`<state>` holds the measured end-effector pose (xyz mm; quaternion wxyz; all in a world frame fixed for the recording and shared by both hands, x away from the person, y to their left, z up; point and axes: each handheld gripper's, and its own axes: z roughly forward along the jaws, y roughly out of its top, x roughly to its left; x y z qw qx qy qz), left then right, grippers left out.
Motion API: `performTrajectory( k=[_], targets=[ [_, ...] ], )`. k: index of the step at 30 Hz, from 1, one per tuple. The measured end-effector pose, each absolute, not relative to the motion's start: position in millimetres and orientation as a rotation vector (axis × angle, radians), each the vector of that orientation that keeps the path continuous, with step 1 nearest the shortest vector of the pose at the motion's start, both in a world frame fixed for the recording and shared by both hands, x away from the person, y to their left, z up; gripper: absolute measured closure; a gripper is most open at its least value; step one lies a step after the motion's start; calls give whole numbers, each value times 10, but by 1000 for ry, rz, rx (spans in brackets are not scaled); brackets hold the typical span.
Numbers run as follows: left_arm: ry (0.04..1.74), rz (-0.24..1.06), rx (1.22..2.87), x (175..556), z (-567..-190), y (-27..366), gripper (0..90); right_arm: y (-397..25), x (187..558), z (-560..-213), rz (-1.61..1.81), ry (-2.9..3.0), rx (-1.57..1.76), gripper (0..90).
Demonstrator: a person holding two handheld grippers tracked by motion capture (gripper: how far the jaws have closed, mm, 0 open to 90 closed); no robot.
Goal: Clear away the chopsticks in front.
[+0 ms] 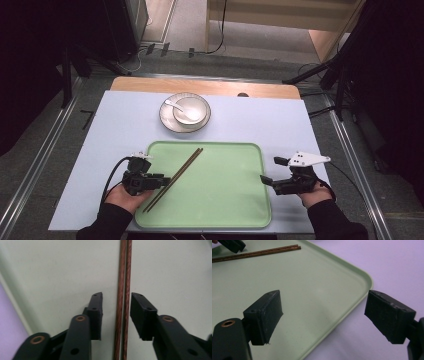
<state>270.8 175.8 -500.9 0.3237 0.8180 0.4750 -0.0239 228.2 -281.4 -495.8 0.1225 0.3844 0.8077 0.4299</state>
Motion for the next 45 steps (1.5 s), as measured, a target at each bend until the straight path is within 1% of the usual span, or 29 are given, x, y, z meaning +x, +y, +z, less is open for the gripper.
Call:
performTrajectory(
  k=[1, 2, 3, 6, 9, 18, 26, 36, 45],
  targets=[
    [1237, -62, 2145, 2715, -5000, 1759, 553, -2814, 2282, -4959, 1257, 2356, 1120, 152],
    [1227, -65, 2145, 2723, -4991, 1764, 481, -2814, 2280, -4959, 1258, 2356, 1120, 153],
    [1218, -65, 2140, 2729, -4984, 1771, 481, -2814, 2280, -4959, 1258, 2356, 1120, 153],
    [1186, -56, 2138, 2742, -4948, 1812, 404, -2816, 2277, -4960, 1255, 2357, 1119, 152],
    [1156, -51, 2135, 2753, -4909, 1869, 352, -2818, 2276, -4961, 1255, 2358, 1121, 152],
    [1088, 1, 2145, 2769, -4787, 2050, 330, -2819, 2272, -4963, 1250, 2360, 1125, 152],
    [1079, 51, 2121, 2803, -4709, 2256, 311, -2830, 2259, -4956, 1280, 2348, 1112, 154],
    [1113, 113, 2058, 2781, -4639, 2621, 290, -2848, 2233, -4932, 1334, 2323, 1080, 158],
    [1173, 224, 1994, 2732, -4615, 3013, 279, -2885, 2188, -4879, 1383, 2278, 1063, 164]
  ],
)
